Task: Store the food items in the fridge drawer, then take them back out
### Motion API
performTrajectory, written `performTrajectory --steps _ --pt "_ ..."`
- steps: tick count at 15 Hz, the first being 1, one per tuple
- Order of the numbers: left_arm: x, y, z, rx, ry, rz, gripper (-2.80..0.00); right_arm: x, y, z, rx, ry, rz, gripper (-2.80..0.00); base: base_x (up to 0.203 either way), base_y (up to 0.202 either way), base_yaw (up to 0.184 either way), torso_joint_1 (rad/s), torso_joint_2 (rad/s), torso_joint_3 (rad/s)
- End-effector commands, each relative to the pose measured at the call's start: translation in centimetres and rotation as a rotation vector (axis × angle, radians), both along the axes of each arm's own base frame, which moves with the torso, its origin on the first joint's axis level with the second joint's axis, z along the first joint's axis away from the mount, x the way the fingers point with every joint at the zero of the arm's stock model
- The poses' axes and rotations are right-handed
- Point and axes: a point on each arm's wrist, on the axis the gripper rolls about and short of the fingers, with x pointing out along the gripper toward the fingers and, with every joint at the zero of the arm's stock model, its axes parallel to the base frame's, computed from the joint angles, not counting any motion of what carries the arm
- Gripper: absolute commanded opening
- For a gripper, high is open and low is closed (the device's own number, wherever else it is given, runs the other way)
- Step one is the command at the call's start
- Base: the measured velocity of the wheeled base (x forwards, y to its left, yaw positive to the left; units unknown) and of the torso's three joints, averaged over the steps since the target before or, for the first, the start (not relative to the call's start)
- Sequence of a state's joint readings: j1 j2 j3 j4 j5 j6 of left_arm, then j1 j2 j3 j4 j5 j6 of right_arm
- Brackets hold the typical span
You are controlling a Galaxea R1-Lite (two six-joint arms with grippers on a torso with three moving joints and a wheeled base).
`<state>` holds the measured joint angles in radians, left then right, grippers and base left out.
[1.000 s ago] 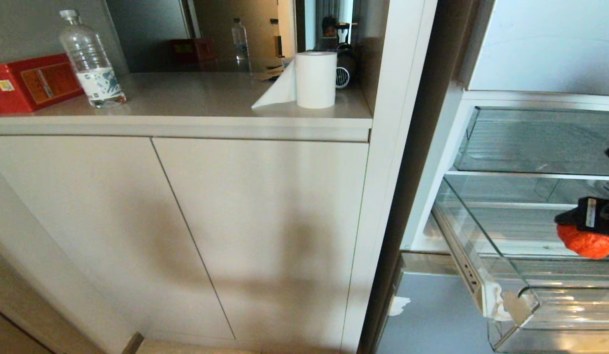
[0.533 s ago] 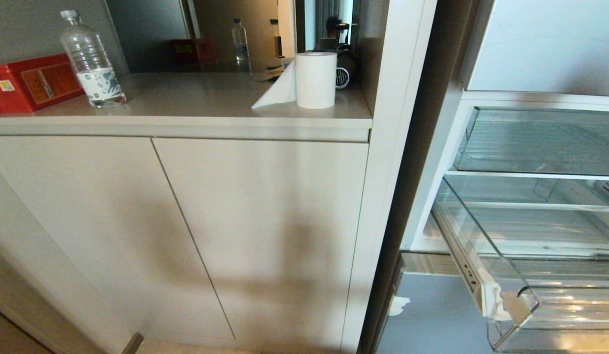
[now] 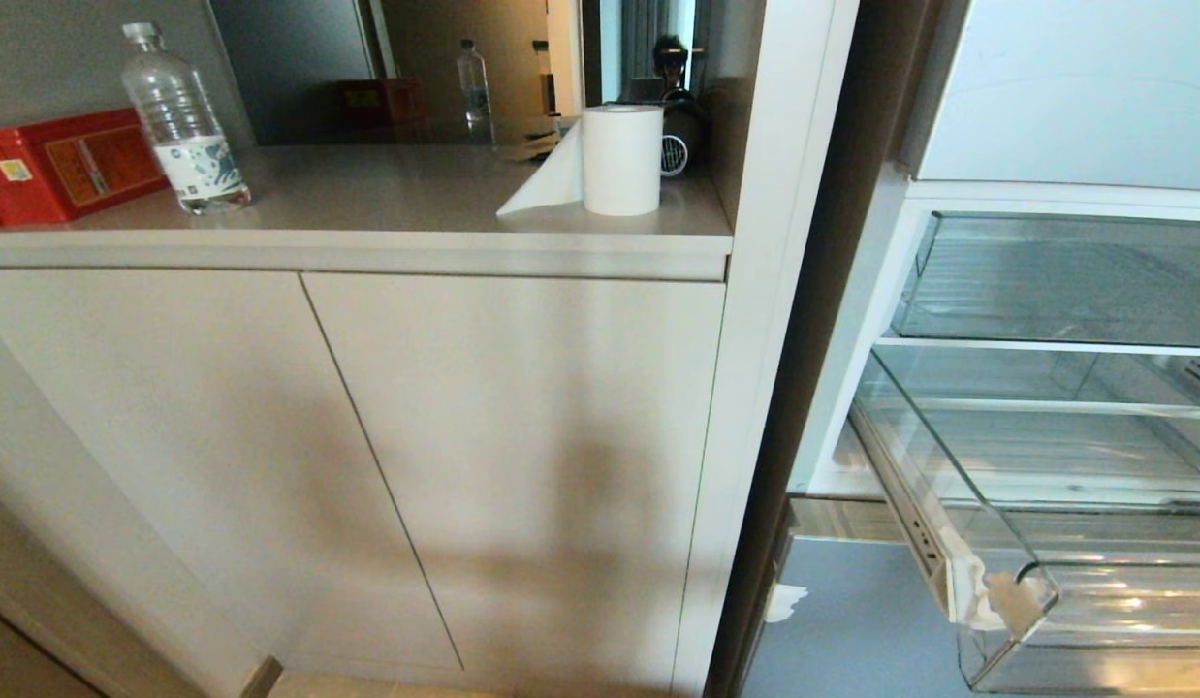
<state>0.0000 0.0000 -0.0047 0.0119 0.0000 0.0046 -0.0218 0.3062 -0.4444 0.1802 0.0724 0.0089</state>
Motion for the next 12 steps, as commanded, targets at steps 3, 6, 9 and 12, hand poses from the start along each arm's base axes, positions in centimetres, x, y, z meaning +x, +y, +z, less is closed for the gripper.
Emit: performTrajectory --steps 3,6,9,12 --pt "0.0 0.0 0.0 0.0 0.002 0.0 -2.8 0.5 -0.1 -9.2 -0.094 -0.038 0.001 -2.8 0.0 0.0 0.0 0.0 0.0 0.0" --pt "0.0 0.0 0.0 -0.002 0.0 0.0 -2.8 -0.2 -0.3 -10.3 -0.144 -0.11 -0.082 -2.8 0.0 0.0 0.0 0.0 0.0 0.0" --pt "0.0 0.0 0.0 -0.001 0.002 0.0 -2.8 -0.2 -0.3 -10.3 -0.156 -0.104 -0.092 -2.8 0.0 0.0 0.0 0.0 0.0 0.0" --pt "0.0 0.0 0.0 -0.001 0.0 0.0 -2.8 -0.2 -0.3 -10.3 -0.158 -0.104 -0.092 -2.8 0.0 0.0 0.0 0.0 0.0 0.0"
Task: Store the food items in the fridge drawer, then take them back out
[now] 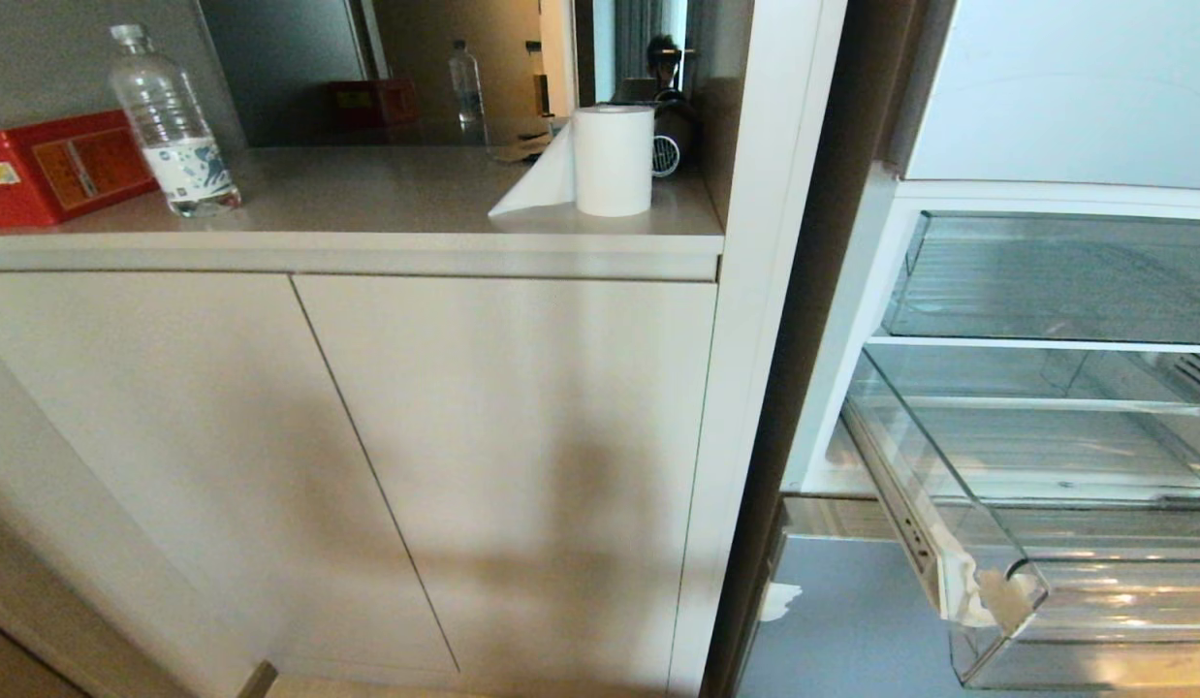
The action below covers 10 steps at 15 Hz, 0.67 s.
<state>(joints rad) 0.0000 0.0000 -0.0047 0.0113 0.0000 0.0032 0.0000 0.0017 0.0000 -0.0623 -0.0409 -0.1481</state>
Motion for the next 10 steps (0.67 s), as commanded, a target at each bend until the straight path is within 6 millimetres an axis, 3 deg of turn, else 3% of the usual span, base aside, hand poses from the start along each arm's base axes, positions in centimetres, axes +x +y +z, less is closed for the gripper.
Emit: performTrajectory --steps 1,10 --pt "0.01 0.0 0.01 0.0 0.001 0.0 -2.8 0.0 0.0 -0.04 -0.001 -0.001 0.001 -2.8 0.004 0.006 -0.074 -0.001 -0.01 0.002" --pt "0.01 0.0 -0.01 0.0 0.002 0.0 -2.8 0.0 0.0 -0.06 -0.002 0.001 0.001 -2.8 0.0 0.007 -0.17 0.001 0.0 0.003"
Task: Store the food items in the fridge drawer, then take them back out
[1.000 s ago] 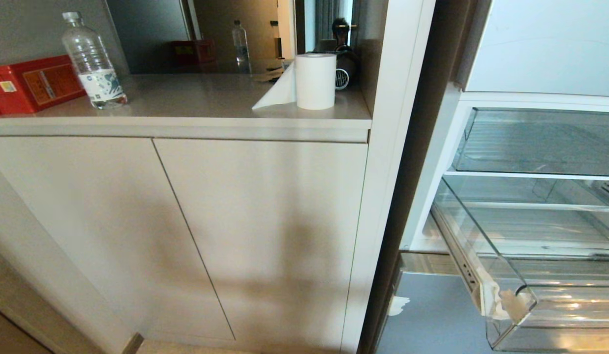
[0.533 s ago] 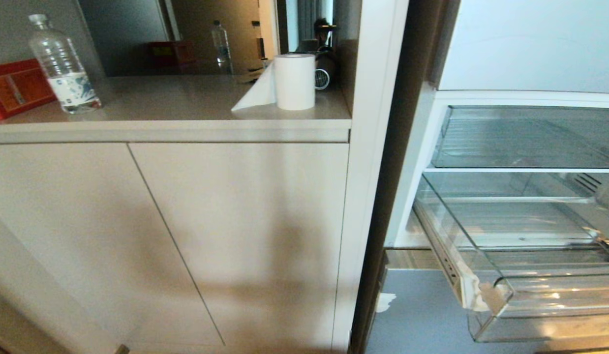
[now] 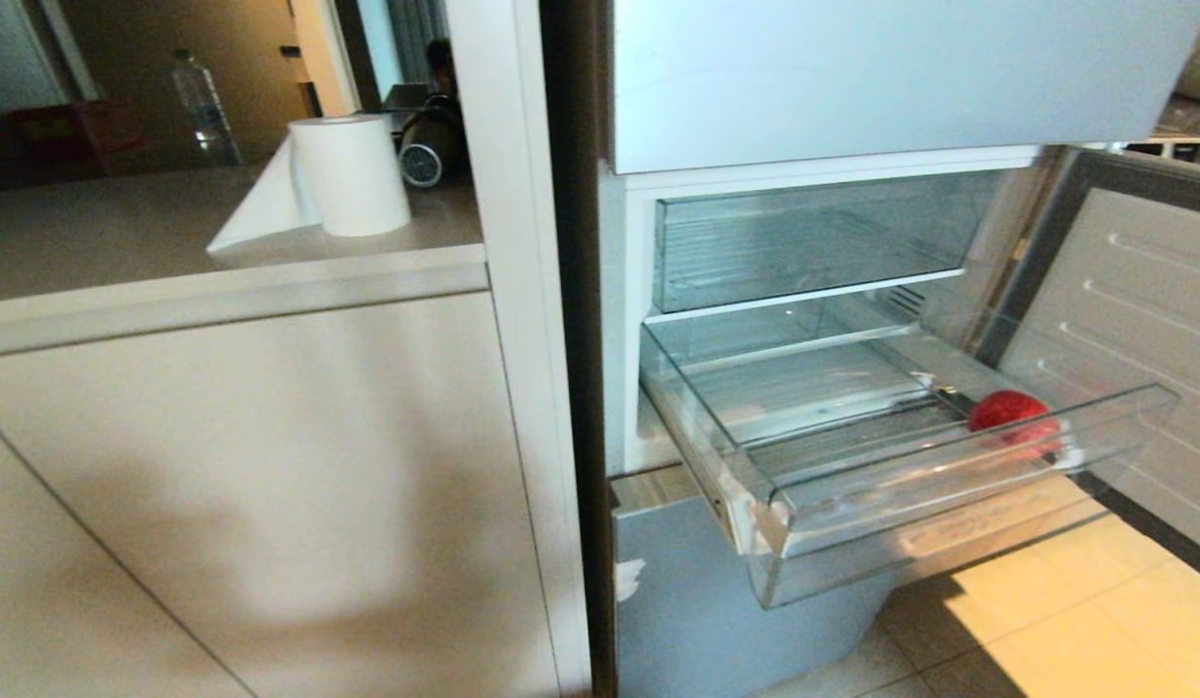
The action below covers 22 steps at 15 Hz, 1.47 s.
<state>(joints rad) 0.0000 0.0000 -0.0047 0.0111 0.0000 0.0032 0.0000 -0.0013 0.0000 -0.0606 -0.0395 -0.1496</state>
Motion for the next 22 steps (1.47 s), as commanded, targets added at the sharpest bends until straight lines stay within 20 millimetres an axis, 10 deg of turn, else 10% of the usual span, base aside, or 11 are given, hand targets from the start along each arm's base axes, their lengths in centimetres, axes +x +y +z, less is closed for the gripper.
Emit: performTrajectory --steps 1,7,12,17,22 --pt "0.0 0.0 0.0 0.0 0.001 0.0 -2.8 0.0 0.0 0.0 -0.001 0.002 0.0 -2.8 0.002 0.006 -0.184 0.002 0.0 0.007" --pt "0.0 0.0 0.0 0.0 0.001 0.0 -2.8 0.5 0.0 0.5 0.037 0.066 0.006 -2.8 0.0 0.006 -0.123 0.003 0.0 0.002" --pt "0.0 0.0 0.0 0.0 0.001 0.0 -2.8 -1.0 -0.3 7.6 0.172 0.022 -0.18 -2.8 0.0 0.0 0.0 0.0 0.0 0.0" --pt "0.0 0.0 0.0 0.0 0.001 0.0 -2.8 4.7 -1.1 10.9 0.268 0.189 -0.493 -2.8 0.0 0.0 0.0 0.0 0.0 0.0" --pt "0.0 0.0 0.0 0.0 0.002 0.0 -2.8 8.4 -6.6 11.7 0.375 0.153 -0.821 -2.8 0.0 0.0 0.0 0.0 0.0 0.0"
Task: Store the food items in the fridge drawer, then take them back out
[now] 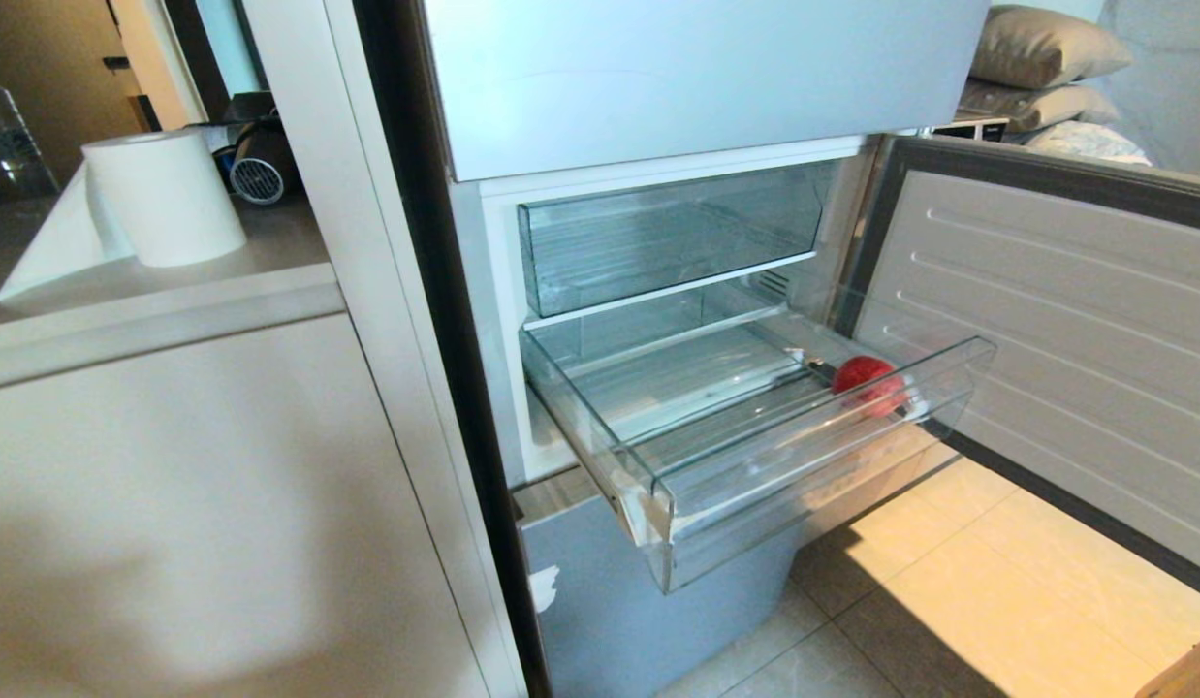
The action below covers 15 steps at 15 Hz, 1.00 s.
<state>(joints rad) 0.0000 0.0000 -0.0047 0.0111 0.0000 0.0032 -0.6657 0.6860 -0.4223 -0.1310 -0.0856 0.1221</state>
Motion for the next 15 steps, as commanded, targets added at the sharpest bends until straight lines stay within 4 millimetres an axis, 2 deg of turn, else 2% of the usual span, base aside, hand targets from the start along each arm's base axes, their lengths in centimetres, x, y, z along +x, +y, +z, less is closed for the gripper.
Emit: performTrajectory --steps 1,5,8,13,15 --pt "0.0 0.0 0.0 0.0 0.001 0.0 -2.8 1.7 -4.6 -0.3 0.083 0.047 -0.159 -2.8 0.0 0.0 0.0 0.0 0.0 0.0" --pt "0.0 0.0 0.0 0.0 0.002 0.0 -2.8 0.6 -11.0 -0.2 0.068 -0.013 -0.35 -2.8 0.0 0.0 0.0 0.0 0.0 0.0" --pt "0.0 0.0 0.0 0.0 0.001 0.0 -2.8 -0.8 -15.0 -0.2 0.041 -0.081 -0.454 -2.8 0.0 0.0 0.0 0.0 0.0 0.0" --pt "0.0 0.0 0.0 0.0 0.001 0.0 -2.8 -3.3 -22.9 -0.6 0.129 -0.178 -0.524 -2.8 0.0 0.0 0.0 0.0 0.0 0.0" --pt "0.0 0.0 0.0 0.0 0.003 0.0 -2.8 -4.2 -26.4 -1.8 0.189 -0.212 -0.531 -2.8 0.0 0.0 0.0 0.0 0.0 0.0"
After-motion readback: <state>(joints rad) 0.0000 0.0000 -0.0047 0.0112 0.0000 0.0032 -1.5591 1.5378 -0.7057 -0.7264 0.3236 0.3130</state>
